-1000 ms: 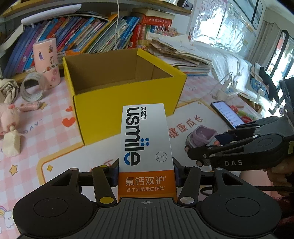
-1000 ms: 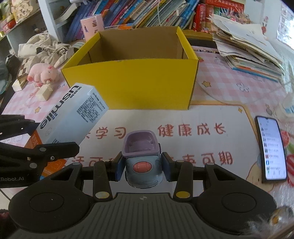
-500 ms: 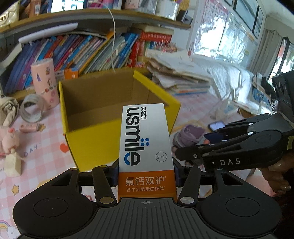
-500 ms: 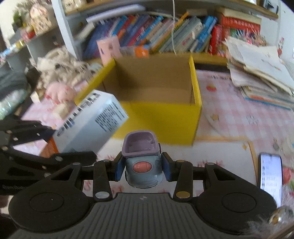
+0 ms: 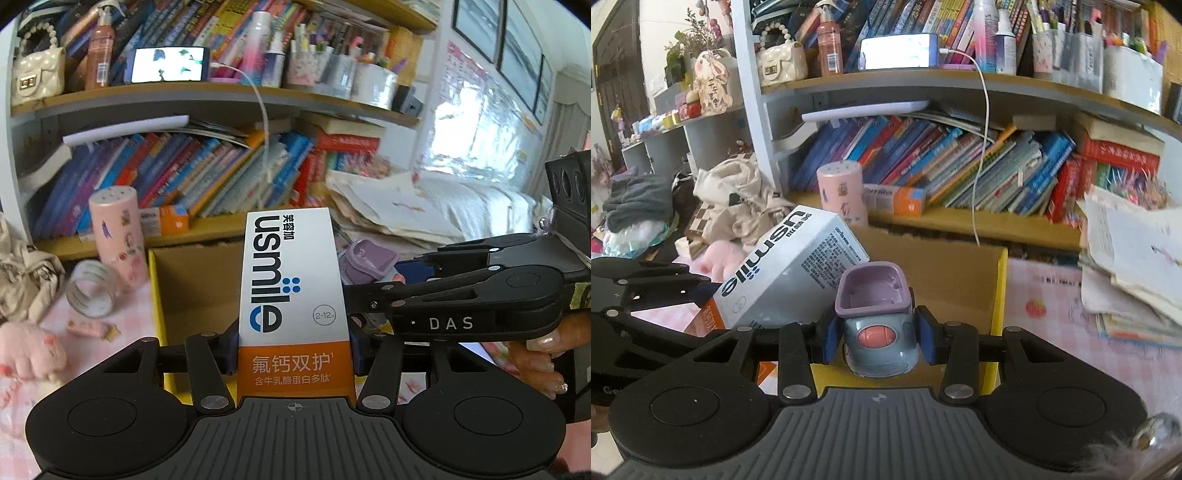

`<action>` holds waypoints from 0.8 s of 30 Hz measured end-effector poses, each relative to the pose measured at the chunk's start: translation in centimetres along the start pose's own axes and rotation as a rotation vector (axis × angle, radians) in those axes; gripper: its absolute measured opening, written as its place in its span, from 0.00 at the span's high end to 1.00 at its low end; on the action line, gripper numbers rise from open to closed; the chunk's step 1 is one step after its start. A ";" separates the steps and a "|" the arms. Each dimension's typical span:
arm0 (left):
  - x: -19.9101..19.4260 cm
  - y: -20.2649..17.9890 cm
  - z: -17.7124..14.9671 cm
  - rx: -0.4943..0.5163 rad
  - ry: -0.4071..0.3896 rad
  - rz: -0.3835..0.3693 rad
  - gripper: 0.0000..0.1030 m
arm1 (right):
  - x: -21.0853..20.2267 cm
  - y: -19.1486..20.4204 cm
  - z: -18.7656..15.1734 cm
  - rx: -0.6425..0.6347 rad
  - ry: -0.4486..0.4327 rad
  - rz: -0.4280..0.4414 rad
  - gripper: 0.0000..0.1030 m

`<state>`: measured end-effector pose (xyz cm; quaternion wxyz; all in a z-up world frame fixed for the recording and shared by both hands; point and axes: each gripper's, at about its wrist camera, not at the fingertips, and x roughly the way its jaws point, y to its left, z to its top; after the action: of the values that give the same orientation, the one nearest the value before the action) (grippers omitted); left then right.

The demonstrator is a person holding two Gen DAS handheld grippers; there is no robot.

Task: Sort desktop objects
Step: 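Lower the usmile box with the left gripper while the right gripper lowers the toy car into the yellow box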

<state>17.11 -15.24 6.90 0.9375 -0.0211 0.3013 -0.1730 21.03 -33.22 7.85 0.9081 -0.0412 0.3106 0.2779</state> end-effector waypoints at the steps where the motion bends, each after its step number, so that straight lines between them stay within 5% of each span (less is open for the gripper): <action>1: 0.5 0.2 0.3 -0.005 0.000 0.009 0.50 | 0.7 -0.3 0.4 0.000 0.002 0.004 0.62; 10: 5.7 2.0 1.5 0.021 0.068 0.089 0.50 | 7.4 -2.6 2.0 -0.057 0.092 0.023 0.62; 24: 12.9 3.5 0.6 0.063 0.236 0.150 0.51 | 16.6 -3.6 1.0 -0.367 0.307 0.054 0.62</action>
<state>28.30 -16.30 -0.32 0.9061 0.0514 0.4043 -0.1133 34.33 -27.98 -1.42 0.8199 -0.2388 0.3901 0.3444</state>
